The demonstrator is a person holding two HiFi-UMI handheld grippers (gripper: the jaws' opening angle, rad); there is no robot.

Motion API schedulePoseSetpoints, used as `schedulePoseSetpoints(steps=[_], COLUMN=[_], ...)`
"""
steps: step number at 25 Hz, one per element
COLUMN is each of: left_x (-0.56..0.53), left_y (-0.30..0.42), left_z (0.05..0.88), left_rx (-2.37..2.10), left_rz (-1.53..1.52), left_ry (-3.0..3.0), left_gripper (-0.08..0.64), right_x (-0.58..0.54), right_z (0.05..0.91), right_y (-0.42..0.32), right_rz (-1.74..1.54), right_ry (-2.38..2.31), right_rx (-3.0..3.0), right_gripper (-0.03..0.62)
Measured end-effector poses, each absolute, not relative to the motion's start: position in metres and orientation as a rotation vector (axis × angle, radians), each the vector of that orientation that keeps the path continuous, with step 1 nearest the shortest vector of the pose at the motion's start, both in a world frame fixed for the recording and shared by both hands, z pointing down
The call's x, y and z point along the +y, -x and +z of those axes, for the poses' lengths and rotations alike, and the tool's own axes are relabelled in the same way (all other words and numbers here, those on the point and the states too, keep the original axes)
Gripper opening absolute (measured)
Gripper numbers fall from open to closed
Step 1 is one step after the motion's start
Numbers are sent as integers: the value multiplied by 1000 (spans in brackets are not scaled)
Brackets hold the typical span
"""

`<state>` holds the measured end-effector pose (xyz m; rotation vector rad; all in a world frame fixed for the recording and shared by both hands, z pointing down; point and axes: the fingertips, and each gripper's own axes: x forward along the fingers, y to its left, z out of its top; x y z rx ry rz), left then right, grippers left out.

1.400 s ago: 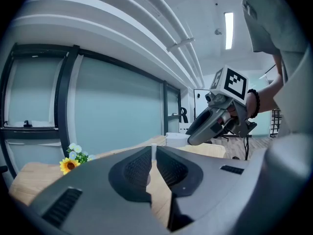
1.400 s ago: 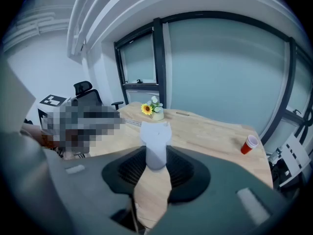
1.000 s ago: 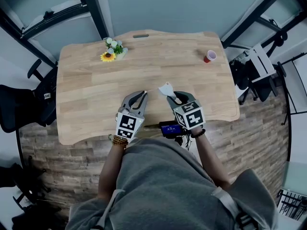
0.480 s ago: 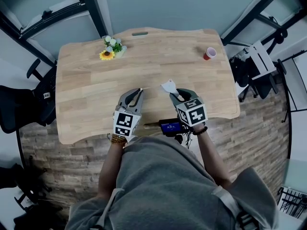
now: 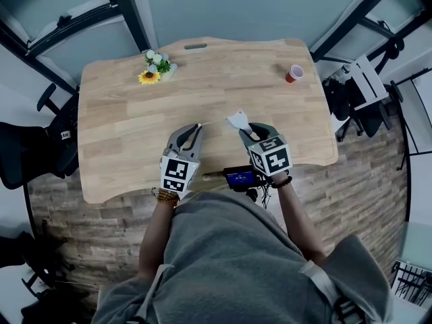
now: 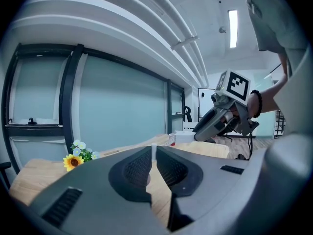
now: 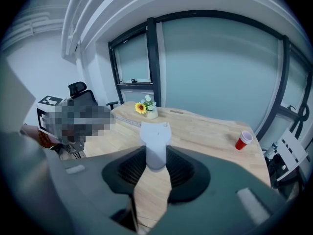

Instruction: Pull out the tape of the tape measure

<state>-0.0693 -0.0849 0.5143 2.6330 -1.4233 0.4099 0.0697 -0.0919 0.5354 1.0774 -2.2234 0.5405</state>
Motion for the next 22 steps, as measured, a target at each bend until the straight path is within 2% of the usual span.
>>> schedulePoseSetpoints(steps=[22], left_x=[-85], left_y=[84], left_z=[527], left_rx=[-1446], left_rz=[444], left_ry=[-2579], left_gripper=[38], right_x=[-91], right_z=[549], right_y=[-89], right_rz=[578], right_ry=[-1118], right_rx=[-2181], right_gripper=[133])
